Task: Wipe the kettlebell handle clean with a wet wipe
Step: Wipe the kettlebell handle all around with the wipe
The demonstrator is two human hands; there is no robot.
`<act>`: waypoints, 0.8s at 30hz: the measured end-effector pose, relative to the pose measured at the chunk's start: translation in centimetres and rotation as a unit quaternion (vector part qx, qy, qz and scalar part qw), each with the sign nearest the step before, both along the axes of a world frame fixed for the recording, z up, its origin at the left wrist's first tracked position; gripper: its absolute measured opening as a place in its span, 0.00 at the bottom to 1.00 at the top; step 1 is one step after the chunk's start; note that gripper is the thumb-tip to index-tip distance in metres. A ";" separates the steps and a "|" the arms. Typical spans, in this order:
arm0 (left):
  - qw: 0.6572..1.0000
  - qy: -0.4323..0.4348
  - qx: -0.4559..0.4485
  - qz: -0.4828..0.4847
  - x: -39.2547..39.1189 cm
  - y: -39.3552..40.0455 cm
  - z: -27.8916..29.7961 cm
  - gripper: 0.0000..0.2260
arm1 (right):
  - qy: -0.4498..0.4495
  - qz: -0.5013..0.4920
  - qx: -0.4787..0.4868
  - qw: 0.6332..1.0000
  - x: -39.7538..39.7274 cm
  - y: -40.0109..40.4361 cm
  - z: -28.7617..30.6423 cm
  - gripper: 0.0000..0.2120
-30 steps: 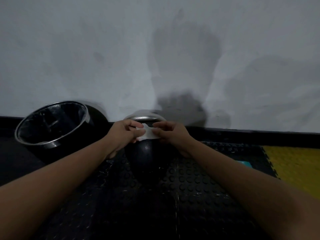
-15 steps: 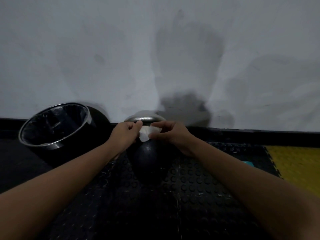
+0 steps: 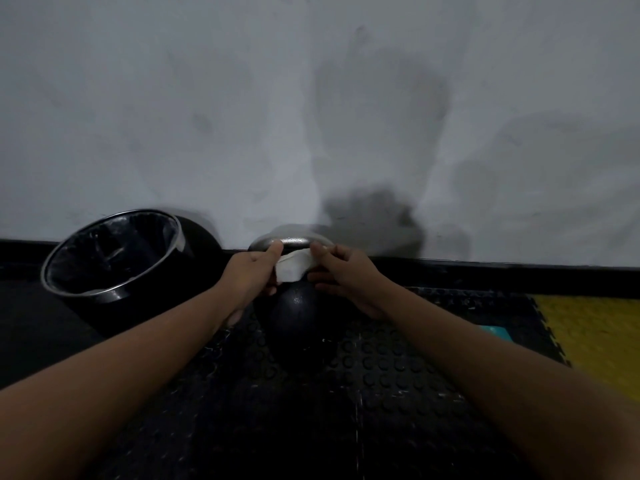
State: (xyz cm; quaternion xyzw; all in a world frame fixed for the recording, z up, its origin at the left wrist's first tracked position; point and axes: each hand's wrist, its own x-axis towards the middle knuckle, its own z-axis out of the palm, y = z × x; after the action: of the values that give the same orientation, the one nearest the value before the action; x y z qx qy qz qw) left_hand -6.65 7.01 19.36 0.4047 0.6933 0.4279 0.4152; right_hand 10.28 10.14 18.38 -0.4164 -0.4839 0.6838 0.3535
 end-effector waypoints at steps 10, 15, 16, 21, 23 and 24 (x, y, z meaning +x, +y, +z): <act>0.998 0.043 0.027 -0.033 0.6 -0.5 0.5 0.19 | -0.062 -0.005 0.066 0.996 0.3 0.0 -0.5 0.10; 0.999 0.032 0.015 -0.023 0.7 -0.6 0.9 0.20 | -0.052 0.014 0.102 0.993 0.1 0.0 -0.6 0.12; 0.999 0.031 0.016 -0.022 0.7 -0.6 0.9 0.20 | -0.050 0.015 0.106 0.993 0.1 0.0 -0.8 0.11; 0.999 -0.030 0.009 -0.031 0.7 -0.5 0.8 0.22 | -0.061 -0.036 0.087 0.994 -0.4 0.1 -1.3 0.06; 0.997 -0.060 -0.019 -0.051 0.6 -0.3 0.8 0.23 | -0.046 -0.049 0.064 0.996 -0.7 0.3 -1.4 0.08; 0.996 -0.065 -0.026 -0.061 0.5 -0.3 0.6 0.21 | -0.035 -0.058 0.053 0.996 -0.7 0.4 -1.2 0.08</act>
State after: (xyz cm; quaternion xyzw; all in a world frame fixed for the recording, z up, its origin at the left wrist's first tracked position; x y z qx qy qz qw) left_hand -6.16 6.71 19.97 0.4068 0.6496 0.4089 0.4954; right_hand 9.53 10.49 17.15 -0.4482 -0.5066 0.6205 0.3968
